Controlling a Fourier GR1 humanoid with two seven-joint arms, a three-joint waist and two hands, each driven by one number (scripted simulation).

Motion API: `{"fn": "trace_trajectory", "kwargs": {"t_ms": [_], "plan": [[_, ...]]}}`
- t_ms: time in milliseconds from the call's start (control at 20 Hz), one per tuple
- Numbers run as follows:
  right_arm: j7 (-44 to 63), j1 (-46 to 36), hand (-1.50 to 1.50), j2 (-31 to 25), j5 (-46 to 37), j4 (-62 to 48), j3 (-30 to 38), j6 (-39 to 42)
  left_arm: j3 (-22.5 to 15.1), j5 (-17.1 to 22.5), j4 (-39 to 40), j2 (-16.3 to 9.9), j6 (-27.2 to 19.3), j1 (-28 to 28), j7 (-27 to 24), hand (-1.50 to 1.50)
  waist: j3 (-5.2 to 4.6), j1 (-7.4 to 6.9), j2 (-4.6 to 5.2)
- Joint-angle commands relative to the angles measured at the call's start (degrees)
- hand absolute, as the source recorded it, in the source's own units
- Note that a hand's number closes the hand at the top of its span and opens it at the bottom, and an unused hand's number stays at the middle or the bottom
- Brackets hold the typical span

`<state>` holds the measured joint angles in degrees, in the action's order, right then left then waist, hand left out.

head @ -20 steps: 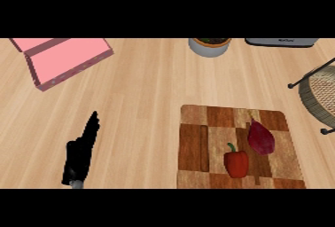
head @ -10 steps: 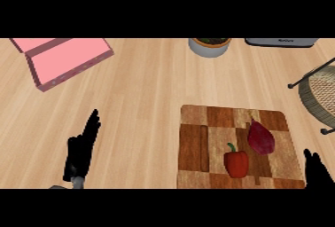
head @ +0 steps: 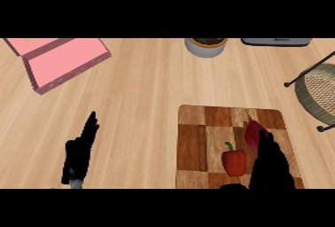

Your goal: Pick the bell pepper from the cutting board and place it in the tiered basket

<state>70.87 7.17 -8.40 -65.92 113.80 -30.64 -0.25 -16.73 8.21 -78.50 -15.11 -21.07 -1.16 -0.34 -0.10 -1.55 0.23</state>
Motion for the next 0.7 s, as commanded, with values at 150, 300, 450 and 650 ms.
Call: {"fn": "trace_trajectory", "kwargs": {"t_ms": [150,300,450,650], "plan": [[13.4,-4.5,-1.50,8.1,-0.1,-6.5,3.0,13.4,-0.2,-0.3,-0.9,0.8,-0.8,-1.2,1.1,0.00,-0.03,0.53,-0.04],[14.3,-7.0,-1.50,8.3,1.3,-10.0,2.3,12.4,0.8,-0.3,2.3,1.3,0.0,0.1,-1.6,0.00,-0.05,0.71,0.14],[13.6,-8.7,-1.50,8.3,3.0,-9.3,5.6,15.6,2.2,0.9,0.1,-0.4,0.7,0.2,2.1,0.00,0.03,1.06,-0.09],[9.7,-10.4,-1.50,8.3,5.1,-13.8,11.7,14.9,2.5,0.6,1.3,-0.4,1.4,-1.0,0.0,0.00,0.05,1.15,-0.01]]}}
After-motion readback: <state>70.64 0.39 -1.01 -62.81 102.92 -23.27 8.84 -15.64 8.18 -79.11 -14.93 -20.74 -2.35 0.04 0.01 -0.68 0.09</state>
